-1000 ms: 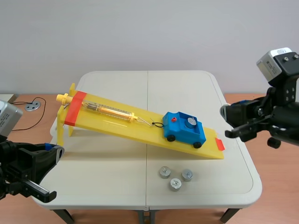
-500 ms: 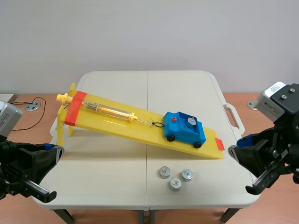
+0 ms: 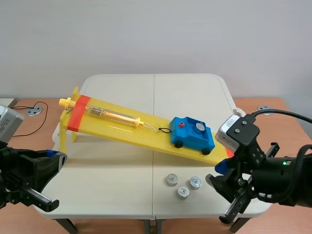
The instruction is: Place the four metal weights on the blue cart on the ramp.
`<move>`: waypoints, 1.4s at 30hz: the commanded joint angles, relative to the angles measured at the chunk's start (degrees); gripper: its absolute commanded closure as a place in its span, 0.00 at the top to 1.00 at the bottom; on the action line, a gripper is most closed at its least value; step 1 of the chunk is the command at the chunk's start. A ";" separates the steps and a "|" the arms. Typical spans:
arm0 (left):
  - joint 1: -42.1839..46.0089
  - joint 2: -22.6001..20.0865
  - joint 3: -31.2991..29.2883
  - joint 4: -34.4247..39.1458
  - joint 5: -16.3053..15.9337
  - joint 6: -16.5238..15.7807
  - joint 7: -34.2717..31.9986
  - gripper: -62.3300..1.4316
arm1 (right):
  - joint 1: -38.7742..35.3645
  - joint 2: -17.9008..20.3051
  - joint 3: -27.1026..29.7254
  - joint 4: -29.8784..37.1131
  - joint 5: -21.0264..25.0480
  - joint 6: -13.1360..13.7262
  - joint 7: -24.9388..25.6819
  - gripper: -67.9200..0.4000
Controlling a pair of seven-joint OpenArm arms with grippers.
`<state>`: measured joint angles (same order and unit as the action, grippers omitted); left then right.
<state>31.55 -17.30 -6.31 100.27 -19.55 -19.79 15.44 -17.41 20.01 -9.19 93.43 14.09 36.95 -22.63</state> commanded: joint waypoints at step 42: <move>-1.25 0.28 -0.74 3.39 -3.34 -1.88 -5.31 0.07 | 13.60 -8.26 -12.92 -16.90 -9.86 -11.93 12.61 0.02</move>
<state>31.55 -17.30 -6.31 100.27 -19.55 -19.79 15.46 -8.12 11.75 -22.24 73.76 2.57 26.20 -14.79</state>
